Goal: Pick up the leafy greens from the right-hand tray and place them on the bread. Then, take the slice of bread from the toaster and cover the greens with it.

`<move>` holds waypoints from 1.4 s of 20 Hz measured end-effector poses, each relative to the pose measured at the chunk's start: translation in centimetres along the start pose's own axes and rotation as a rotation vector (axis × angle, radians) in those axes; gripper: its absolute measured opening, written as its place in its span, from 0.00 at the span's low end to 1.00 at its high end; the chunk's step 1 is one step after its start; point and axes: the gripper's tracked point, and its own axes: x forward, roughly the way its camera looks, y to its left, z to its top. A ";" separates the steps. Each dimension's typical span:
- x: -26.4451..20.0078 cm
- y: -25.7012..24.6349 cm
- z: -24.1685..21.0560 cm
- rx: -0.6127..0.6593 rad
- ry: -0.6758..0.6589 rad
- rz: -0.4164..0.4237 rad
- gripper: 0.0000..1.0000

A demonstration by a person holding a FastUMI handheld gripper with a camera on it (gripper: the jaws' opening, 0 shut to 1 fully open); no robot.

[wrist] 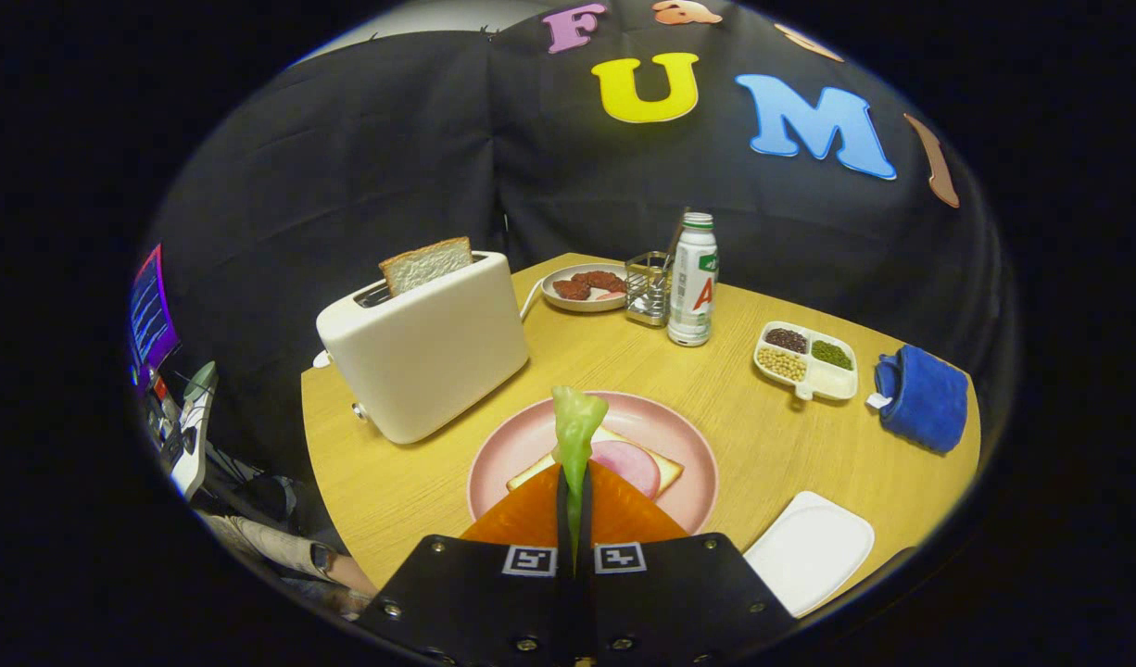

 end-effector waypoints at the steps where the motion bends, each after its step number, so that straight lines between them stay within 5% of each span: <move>1: 0.9 0.1 0.0 -0.015 0.009 -0.009 0.01; 5: 3.7 0.0 -0.5 -0.026 0.046 -0.036 0.01; 9: 4.4 -1.0 -0.2 -0.037 0.040 -0.084 0.14; 11: 4.3 -1.1 -0.2 -0.047 0.046 -0.092 0.36; 12: 4.2 -1.5 -0.2 -0.056 0.046 -0.110 0.60; 16: 3.7 -2.2 1.4 -0.101 -0.018 -0.167 1.00; 28: 1.9 7.3 11.1 -0.162 -0.255 -0.088 0.99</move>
